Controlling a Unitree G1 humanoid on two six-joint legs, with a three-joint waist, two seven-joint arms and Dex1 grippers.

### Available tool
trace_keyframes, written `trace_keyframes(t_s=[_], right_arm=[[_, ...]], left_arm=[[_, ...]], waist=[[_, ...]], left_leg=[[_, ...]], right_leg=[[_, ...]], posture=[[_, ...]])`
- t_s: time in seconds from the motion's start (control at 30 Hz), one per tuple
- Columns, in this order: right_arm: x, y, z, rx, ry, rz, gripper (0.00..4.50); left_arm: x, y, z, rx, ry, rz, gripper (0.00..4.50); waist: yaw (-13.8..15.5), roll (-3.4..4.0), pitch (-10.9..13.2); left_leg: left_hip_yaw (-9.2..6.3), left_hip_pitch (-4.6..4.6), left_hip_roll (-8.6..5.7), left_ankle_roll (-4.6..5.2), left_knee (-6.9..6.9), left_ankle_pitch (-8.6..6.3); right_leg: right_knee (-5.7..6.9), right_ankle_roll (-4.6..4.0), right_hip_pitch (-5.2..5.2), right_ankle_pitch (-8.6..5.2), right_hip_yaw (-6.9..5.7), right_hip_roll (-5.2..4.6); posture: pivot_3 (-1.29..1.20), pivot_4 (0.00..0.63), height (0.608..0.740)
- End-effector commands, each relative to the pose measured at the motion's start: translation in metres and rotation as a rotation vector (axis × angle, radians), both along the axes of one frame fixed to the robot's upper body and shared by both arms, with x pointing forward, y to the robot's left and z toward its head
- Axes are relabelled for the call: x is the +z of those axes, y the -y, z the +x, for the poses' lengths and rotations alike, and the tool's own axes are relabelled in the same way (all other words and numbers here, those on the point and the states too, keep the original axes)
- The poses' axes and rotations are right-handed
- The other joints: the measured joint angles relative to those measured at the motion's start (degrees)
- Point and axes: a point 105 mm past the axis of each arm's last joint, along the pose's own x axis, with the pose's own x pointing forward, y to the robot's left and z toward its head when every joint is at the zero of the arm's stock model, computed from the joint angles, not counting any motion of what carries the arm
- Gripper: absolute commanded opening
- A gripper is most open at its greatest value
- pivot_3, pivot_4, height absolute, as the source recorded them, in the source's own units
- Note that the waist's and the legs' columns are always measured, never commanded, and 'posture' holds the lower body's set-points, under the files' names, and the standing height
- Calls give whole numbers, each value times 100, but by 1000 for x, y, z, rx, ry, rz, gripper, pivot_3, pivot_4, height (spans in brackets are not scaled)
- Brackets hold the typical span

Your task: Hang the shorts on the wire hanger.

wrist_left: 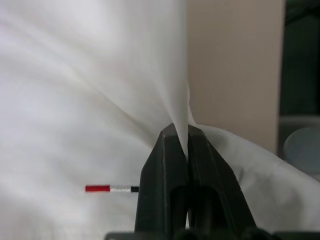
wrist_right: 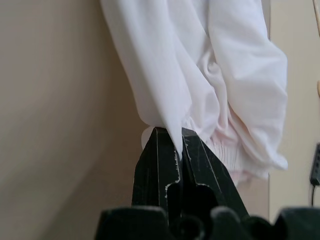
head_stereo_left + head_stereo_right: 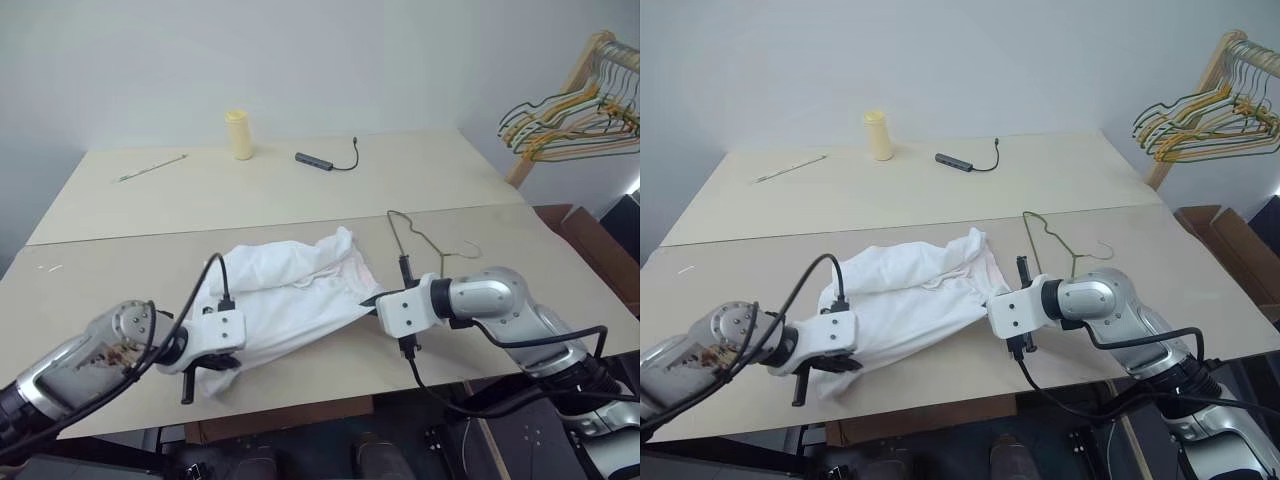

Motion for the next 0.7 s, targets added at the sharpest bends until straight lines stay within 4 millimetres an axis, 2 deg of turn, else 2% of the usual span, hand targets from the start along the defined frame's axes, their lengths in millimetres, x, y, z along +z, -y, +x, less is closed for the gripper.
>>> trace_keyframes(t_s=[0.03,0.1,0.17,0.27,0.37,0.4,0.43,0.5,0.53,0.6,0.67,0.7], right_arm=[[29,12,6,-51,25,42,0],[34,8,11,-59,31,67,0],[42,4,27,-100,65,102,0],[65,0,73,-257,164,195,0],[100,-1,127,-450,307,289,0],[122,0,151,-532,401,335,0],[139,-1,166,-582,475,368,0],[177,0,186,-685,620,446,0],[199,1,190,-731,714,507,0],[240,8,189,-831,879,653,0],[273,19,178,-879,1056,788,0],[283,22,173,-885,1109,834,0]], left_arm=[[10,-29,24,60,87,80,28],[19,-36,45,83,180,98,28],[33,-41,77,146,304,98,28],[71,-46,141,268,564,79,28],[120,-44,195,383,801,35,28],[148,-40,213,435,915,8,28],[170,-37,224,475,1001,-9,28],[223,-30,236,582,1191,-80,28],[254,-26,237,642,1301,-128,28],[311,-19,227,760,1510,-280,28],[353,-16,211,832,1677,-401,28],[365,-16,205,851,1731,-436,28]], waist=[[19,-2,-1],[55,-2,-2],[79,-4,-7],[98,-11,-17],[69,-13,-18],[65,-13,-18],[34,-13,-18],[-22,-16,-21],[-60,-16,-21],[-114,-21,-25],[-153,-25,-29],[-169,-25,-29]], left_leg=[[0,-1,0,0,0,0],[-2,-1,1,0,0,0],[-1,-4,0,0,4,0],[-2,-3,-2,-2,16,3],[-22,-46,-2,-7,42,21],[-24,-48,-6,-7,53,21],[-25,-55,-12,-8,54,21],[-27,-97,-23,-18,48,32],[-34,-117,-24,-38,49,44],[-58,-206,-24,-89,47,73],[-54,-251,-34,-95,30,77],[-50,-261,-50,-93,2,75]], right_leg=[[1,0,0,0,-1,1],[1,0,-1,0,-4,2],[6,0,-4,1,-4,4],[14,-1,-1,4,-8,5],[9,1,-23,38,-19,11],[12,2,-23,38,-20,7],[10,7,-28,41,-21,1],[12,12,-85,50,-19,-16],[16,12,-113,50,-17,-20],[52,13,-210,52,-10,-27],[80,13,-283,51,-10,-45],[92,13,-311,51,-10,-64]], posture=[[-109,26,740],[-106,15,740],[-101,2,740],[-98,0,740],[-96,0,740],[-95,0,740],[-95,0,740],[-91,0,740],[-90,0,740],[-85,0,740],[-83,0,740],[-82,0,740]])
